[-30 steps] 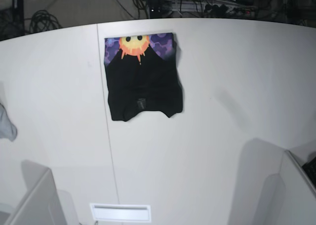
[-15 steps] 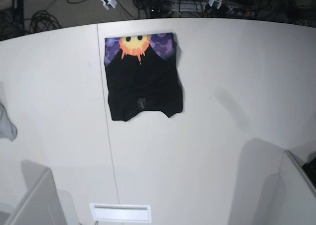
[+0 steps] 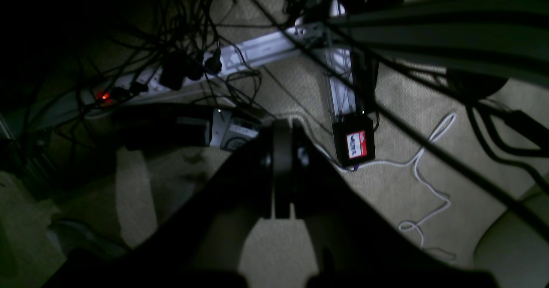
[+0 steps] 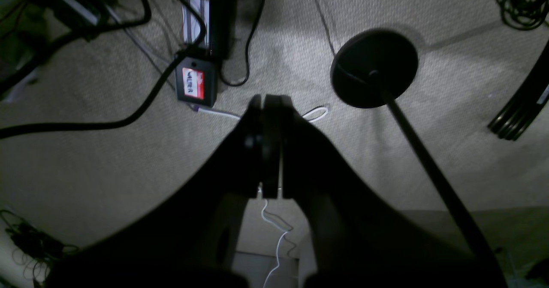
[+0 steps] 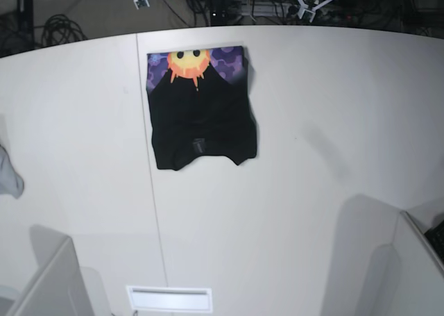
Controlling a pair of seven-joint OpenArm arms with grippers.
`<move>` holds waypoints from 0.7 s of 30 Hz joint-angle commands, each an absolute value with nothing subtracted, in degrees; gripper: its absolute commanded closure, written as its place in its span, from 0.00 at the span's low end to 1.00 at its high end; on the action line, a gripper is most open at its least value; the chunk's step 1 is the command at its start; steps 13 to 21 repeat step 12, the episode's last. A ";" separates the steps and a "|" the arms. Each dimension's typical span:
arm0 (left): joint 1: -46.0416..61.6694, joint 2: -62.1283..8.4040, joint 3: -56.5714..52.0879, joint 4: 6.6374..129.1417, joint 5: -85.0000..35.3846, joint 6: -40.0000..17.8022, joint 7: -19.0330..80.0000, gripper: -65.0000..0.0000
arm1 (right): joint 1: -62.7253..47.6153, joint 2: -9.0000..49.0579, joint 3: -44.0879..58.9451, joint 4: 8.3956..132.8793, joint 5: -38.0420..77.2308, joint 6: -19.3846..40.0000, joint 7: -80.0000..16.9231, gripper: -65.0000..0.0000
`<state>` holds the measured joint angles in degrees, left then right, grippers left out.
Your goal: Fold the T-shirt properly
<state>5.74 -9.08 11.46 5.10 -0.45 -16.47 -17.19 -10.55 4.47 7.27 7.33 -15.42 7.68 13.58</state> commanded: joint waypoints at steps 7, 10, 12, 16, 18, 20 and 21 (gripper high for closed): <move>6.11 -9.45 10.95 5.14 -1.19 -16.75 -17.71 1.00 | -12.53 4.35 7.52 7.52 -15.43 7.60 14.29 1.00; 6.20 -9.45 11.12 5.14 -1.19 -16.75 -17.36 1.00 | -13.05 4.70 7.52 7.52 -15.43 7.60 14.29 1.00; 6.11 -9.45 11.21 4.97 -1.01 -16.75 -17.27 1.00 | -13.23 4.70 7.52 7.52 -15.43 7.60 14.29 1.00; 6.11 -9.45 11.21 4.97 -1.01 -16.75 -17.27 1.00 | -13.23 4.70 7.52 7.52 -15.43 7.60 14.29 1.00; 6.11 -9.45 11.21 4.97 -1.01 -16.75 -17.27 1.00 | -13.23 4.70 7.52 7.52 -15.43 7.60 14.29 1.00; 6.11 -9.45 11.21 4.97 -1.01 -16.75 -17.27 1.00 | -13.23 4.70 7.52 7.52 -15.43 7.60 14.29 1.00; 6.11 -9.45 11.21 4.97 -1.01 -16.75 -17.27 1.00 | -13.23 4.70 7.52 7.52 -15.43 7.60 14.29 1.00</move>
